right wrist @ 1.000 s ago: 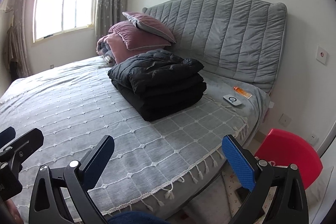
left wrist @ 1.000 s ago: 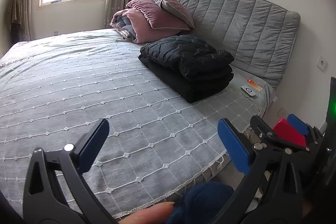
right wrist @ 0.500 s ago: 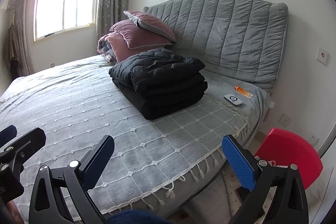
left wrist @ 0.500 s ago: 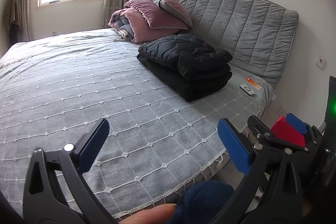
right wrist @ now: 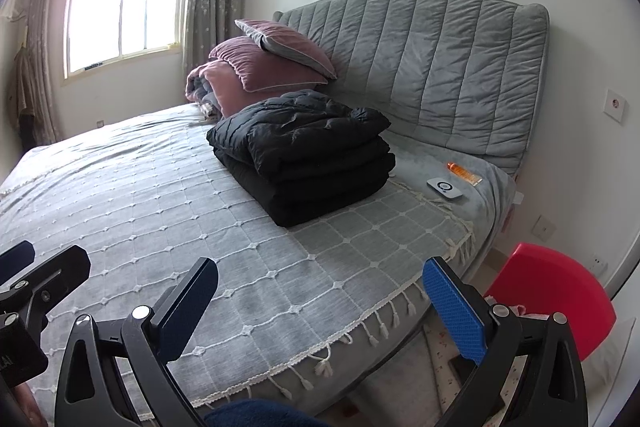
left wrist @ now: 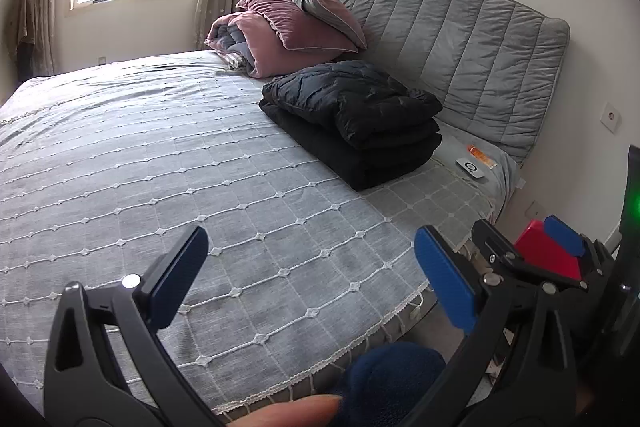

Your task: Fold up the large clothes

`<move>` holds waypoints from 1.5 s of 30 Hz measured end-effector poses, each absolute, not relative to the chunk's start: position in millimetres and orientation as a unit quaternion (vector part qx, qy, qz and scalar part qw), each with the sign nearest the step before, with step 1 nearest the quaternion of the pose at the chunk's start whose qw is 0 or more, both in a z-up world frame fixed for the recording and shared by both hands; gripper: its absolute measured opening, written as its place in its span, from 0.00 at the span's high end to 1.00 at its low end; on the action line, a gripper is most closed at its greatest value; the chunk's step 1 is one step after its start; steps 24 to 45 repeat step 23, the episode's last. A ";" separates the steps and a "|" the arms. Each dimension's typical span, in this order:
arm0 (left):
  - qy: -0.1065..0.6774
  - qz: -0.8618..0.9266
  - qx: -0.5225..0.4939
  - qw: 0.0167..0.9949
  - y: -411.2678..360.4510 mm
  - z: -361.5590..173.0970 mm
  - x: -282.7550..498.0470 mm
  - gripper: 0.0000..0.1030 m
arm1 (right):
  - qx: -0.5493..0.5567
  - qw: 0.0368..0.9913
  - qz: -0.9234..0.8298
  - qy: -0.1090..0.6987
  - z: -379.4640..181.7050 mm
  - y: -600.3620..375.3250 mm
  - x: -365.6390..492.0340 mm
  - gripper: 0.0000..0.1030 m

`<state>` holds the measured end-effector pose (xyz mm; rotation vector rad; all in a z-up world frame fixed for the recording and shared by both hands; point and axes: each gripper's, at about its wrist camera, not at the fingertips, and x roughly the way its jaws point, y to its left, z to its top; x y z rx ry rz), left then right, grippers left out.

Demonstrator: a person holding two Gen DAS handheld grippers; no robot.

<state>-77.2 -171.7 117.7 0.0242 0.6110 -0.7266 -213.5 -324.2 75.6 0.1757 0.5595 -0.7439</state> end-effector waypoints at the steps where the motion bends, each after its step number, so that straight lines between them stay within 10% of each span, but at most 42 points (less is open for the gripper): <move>1: 0.294 -0.351 0.012 0.889 -171.6 117.8 -77.4 0.00 | 0.085 0.890 -0.359 0.269 75.5 -324.4 -213.7 0.00; 45: 0.290 -0.370 0.007 0.883 -172.6 121.0 -85.2 0.00 | 0.076 0.890 -0.361 0.268 75.3 -328.1 -216.4 0.00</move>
